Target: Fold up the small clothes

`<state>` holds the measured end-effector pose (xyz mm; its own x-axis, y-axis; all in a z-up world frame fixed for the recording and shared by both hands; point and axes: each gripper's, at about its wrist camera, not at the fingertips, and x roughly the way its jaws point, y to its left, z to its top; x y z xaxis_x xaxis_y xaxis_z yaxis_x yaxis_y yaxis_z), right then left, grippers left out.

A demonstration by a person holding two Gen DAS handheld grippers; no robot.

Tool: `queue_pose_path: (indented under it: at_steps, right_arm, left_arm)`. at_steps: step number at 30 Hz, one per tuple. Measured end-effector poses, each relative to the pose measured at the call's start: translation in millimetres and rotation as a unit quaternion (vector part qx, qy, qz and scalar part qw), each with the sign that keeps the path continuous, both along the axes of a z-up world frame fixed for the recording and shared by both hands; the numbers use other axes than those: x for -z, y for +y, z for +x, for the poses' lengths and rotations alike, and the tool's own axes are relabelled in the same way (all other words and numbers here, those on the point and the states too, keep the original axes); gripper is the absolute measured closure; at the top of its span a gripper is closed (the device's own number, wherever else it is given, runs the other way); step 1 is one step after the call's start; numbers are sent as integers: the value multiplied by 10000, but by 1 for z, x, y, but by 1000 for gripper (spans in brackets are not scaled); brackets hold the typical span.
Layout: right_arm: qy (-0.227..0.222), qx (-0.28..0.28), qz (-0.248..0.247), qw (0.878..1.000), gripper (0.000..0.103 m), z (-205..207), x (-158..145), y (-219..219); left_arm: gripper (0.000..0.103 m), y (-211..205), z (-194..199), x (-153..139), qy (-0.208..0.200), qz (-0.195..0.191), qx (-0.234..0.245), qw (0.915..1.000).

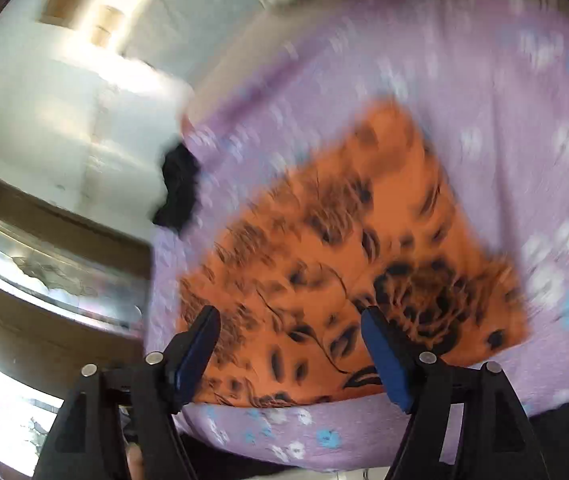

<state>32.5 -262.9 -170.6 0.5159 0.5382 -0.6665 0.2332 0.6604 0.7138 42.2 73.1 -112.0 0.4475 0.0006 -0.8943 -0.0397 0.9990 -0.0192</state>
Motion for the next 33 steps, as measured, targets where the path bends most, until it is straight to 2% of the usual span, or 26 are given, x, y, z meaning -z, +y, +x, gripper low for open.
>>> queue_pose_path:
  at_steps: [1, 2, 5, 7, 9, 10, 11, 12, 13, 15, 17, 19, 21, 23, 25, 29, 31, 33]
  right_arm:
    - [62, 262, 339, 9991, 30, -3, 11, -6]
    - [-48, 385, 424, 9983, 30, -10, 5, -11]
    - [-526, 241, 113, 9983, 29, -19, -28, -10]
    - [-615, 100, 153, 9979, 20, -14, -27, -9]
    - [-170, 135, 169, 9996, 18, -8, -2, -11]
    - [-96, 175, 320, 9993, 20, 0, 8, -9]
    - [-182, 363, 432, 9982, 20, -5, 1, -13]
    - [-224, 336, 356, 9986, 18, -8, -16, -11]
    - [-360, 262, 196, 9988, 18, -8, -27, -7]
    - [-824, -4, -27, 9966, 18, -3, -53, 7]
    - [-946, -252, 217, 9950, 18, 2, -56, 14]
    - [-778, -311, 255, 9962, 16, 11, -39, 18]
    - [-76, -348, 9, 9994, 18, 18, -6, 18]
    - [-349, -165, 119, 9992, 19, 9, -14, 12]
    - [-516, -263, 75, 9983, 19, 5, -30, 15]
    - [-586, -421, -61, 9974, 19, 7, -37, 24]
    - [-426, -412, 11, 9982, 19, 4, -28, 25]
    - [-369, -419, 66, 9984, 19, 2, -18, 28]
  left_arm:
    - [18, 2, -2, -6, -69, -30, -3, 10000]
    - [18, 4, -5, -14, -195, -28, 4, 9998]
    - [18, 9, -11, -29, -519, -89, -28, 9986]
    - [18, 6, -6, -15, -305, -30, -33, 9995]
    - [16, 4, 2, 12, 194, -21, -27, 9998]
    - [14, 6, 0, 14, 122, -37, -85, 9999]
    - [14, 9, -3, 8, 38, -125, -177, 9998]
    - [14, 11, -5, 3, 8, -191, -200, 9996]
    - [14, 12, -9, -6, -186, -223, -188, 9994]
    - [14, 13, -12, -14, -439, -9, -186, 9989]
    - [14, 18, -11, -9, -330, 130, -337, 9988]
    - [14, 26, -6, 12, 164, -1, -444, 9989]
    - [14, 40, -8, 9, 142, -476, -707, 9963]
    - [14, 46, -12, -4, -37, -383, -757, 9964]
    - [14, 48, -11, -23, -346, -229, -659, 9970]
    - [14, 54, 20, -41, -468, -246, -599, 9968]
    - [14, 52, 49, -35, -315, -121, -498, 9982]
    - [14, 51, 79, -27, -122, -197, -408, 9989]
